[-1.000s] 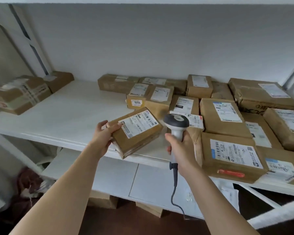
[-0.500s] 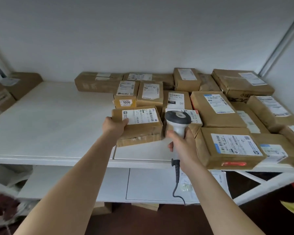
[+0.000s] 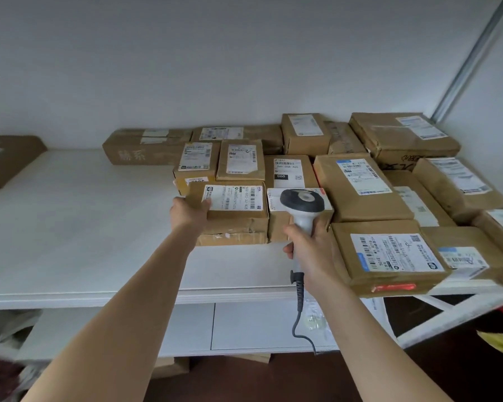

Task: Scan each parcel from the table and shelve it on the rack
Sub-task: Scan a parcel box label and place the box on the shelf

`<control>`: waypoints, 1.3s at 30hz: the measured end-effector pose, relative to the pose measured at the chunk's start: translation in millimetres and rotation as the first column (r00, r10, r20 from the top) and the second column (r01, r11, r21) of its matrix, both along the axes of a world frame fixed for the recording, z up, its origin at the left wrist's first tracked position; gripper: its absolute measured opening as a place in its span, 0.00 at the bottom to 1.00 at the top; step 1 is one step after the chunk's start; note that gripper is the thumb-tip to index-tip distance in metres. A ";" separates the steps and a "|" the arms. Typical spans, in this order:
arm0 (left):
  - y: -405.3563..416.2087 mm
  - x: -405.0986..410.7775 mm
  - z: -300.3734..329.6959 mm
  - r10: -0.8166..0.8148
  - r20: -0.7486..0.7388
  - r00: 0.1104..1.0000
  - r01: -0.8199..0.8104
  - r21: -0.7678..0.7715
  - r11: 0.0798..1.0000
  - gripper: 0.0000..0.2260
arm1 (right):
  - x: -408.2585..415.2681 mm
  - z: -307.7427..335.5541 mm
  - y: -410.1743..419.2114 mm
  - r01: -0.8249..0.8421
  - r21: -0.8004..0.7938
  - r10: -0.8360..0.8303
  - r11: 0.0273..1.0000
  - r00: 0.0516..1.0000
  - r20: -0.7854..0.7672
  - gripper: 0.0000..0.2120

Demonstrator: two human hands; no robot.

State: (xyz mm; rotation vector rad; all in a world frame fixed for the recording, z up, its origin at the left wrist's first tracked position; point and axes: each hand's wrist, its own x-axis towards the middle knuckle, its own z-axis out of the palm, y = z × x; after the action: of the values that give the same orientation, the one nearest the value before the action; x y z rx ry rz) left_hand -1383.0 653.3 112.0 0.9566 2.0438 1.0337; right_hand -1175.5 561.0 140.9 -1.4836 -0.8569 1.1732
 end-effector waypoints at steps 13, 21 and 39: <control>-16.6 22.0 24.1 0.265 -0.270 0.925 -0.207 0.225 0.952 0.16 | 4.1 9.4 -24.7 0.002 0.019 -0.001 1.000 1.000 -0.019 0.12; -44.7 121.7 47.4 -0.093 -0.227 0.969 0.225 0.667 0.710 0.19 | 45.0 30.2 -78.6 0.236 0.095 -0.228 0.967 0.970 -0.087 0.07; -214.5 569.0 55.7 -0.807 -0.246 0.537 0.681 0.691 0.243 0.15 | 386.5 28.5 -290.5 0.808 0.137 -0.807 0.574 0.586 -0.074 0.07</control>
State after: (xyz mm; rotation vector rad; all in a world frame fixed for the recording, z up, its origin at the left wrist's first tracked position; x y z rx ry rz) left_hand -814.0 438.8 167.7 1.9346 0.6632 1.2628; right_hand -789.0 270.6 169.4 -1.4754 -0.1600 0.3847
